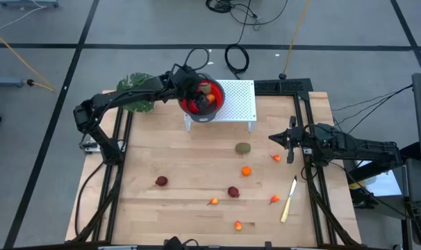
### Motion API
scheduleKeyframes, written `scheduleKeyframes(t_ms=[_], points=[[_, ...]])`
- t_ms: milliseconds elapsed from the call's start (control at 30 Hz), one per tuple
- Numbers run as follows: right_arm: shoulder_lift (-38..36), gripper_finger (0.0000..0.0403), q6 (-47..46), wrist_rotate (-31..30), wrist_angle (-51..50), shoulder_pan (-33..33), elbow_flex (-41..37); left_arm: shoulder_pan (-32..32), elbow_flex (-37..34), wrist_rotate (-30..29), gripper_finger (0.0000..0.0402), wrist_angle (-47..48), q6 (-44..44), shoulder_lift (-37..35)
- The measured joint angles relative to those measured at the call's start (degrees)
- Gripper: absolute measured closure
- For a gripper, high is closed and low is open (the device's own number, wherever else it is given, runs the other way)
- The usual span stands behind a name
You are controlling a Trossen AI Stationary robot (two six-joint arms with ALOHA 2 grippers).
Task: Pick & Place Fruit
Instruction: Put the kiwi into the red strainer bowl
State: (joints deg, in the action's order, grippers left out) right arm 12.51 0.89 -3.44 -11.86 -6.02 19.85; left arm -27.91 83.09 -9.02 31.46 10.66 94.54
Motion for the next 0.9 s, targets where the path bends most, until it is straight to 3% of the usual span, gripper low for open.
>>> scheduleKeyframes(t_ms=[333,600,900], points=[[0.0,0.0403,0.0,0.0,0.0,0.0,0.0,-0.1,0.0,0.0,0.0165,0.0,-0.3,-0.1],[0.0,0.0403,0.0,0.0,0.0,0.0,0.0,0.0,0.0,0.6,0.0165,0.0,0.4,-5.1],[0.0,0.0403,0.0,0.2,0.0,0.0,0.0,6.8,0.1,2.6,0.0167,1.4,12.4,-13.3]])
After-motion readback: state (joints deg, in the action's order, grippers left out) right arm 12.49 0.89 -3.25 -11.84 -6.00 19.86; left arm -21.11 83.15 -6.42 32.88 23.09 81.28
